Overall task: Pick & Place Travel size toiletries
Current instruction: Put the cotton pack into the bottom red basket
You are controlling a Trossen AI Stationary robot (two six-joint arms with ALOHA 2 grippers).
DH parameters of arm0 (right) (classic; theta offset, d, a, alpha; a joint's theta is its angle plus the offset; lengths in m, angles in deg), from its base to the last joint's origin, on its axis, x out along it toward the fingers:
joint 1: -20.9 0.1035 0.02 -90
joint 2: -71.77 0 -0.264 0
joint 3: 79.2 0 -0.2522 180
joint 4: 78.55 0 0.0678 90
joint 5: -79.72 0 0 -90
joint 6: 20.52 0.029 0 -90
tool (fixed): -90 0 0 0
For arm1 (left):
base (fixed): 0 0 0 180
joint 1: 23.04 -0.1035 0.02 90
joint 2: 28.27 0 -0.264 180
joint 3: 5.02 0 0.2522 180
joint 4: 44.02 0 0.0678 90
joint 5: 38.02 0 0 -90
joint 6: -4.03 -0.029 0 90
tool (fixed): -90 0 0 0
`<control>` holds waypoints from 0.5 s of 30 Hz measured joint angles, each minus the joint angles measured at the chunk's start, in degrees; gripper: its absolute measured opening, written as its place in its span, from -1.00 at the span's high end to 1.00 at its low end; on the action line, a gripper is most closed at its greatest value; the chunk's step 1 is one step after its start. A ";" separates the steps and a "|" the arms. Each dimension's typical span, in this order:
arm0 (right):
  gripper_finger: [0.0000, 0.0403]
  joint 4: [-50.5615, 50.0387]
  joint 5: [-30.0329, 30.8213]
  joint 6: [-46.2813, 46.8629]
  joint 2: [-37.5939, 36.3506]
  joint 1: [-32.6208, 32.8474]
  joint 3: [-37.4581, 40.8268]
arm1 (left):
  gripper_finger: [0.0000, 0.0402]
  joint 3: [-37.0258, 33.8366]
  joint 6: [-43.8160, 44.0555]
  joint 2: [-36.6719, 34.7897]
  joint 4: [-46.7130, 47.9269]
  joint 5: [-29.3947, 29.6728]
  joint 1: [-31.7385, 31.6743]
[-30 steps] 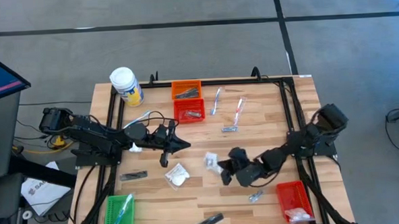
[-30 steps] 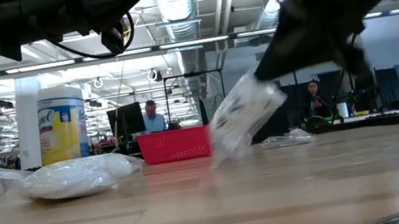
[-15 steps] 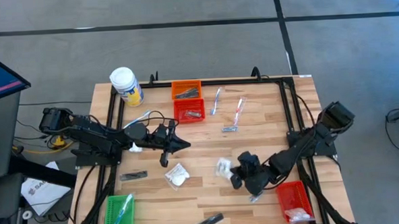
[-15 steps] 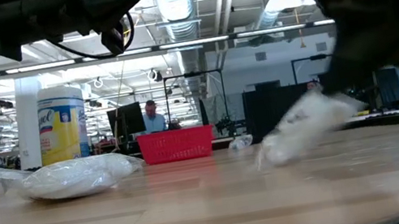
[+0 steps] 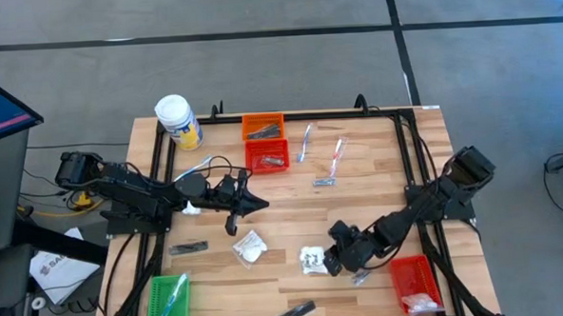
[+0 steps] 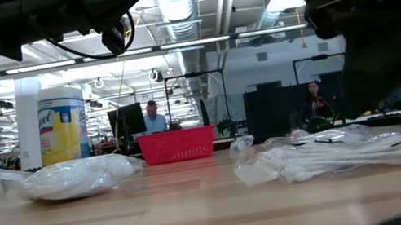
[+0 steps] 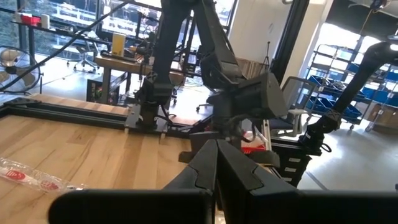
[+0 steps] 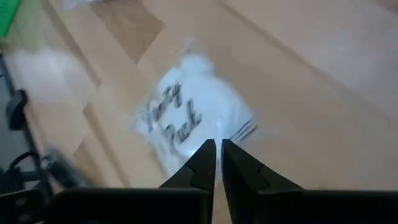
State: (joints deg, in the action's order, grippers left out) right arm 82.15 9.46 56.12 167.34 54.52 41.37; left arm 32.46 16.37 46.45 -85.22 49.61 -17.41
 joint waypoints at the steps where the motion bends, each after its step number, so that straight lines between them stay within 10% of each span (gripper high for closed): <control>1: 0.92 0.39 0.60 -1.23 0.00 -0.34 0.00 | 1.00 0.00 0.00 0.00 0.00 -0.17 0.00; 5: 0.99 8.56 -0.25 -12.53 -0.72 -1.22 0.04 | 1.00 0.00 0.00 0.00 0.02 -0.68 0.02; 9: 0.99 20.38 -14.18 -25.78 -0.80 -2.61 -0.49 | 1.00 0.00 0.00 0.00 0.02 -0.68 0.02; 15: 1.00 -4.33 -18.62 -33.81 3.70 -3.85 -10.94 | 1.00 -0.02 0.00 0.00 0.01 -0.68 0.01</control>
State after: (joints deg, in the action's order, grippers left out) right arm 77.82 -9.16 22.31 171.04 50.67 30.43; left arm 32.44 16.37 46.45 -85.22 48.93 -17.40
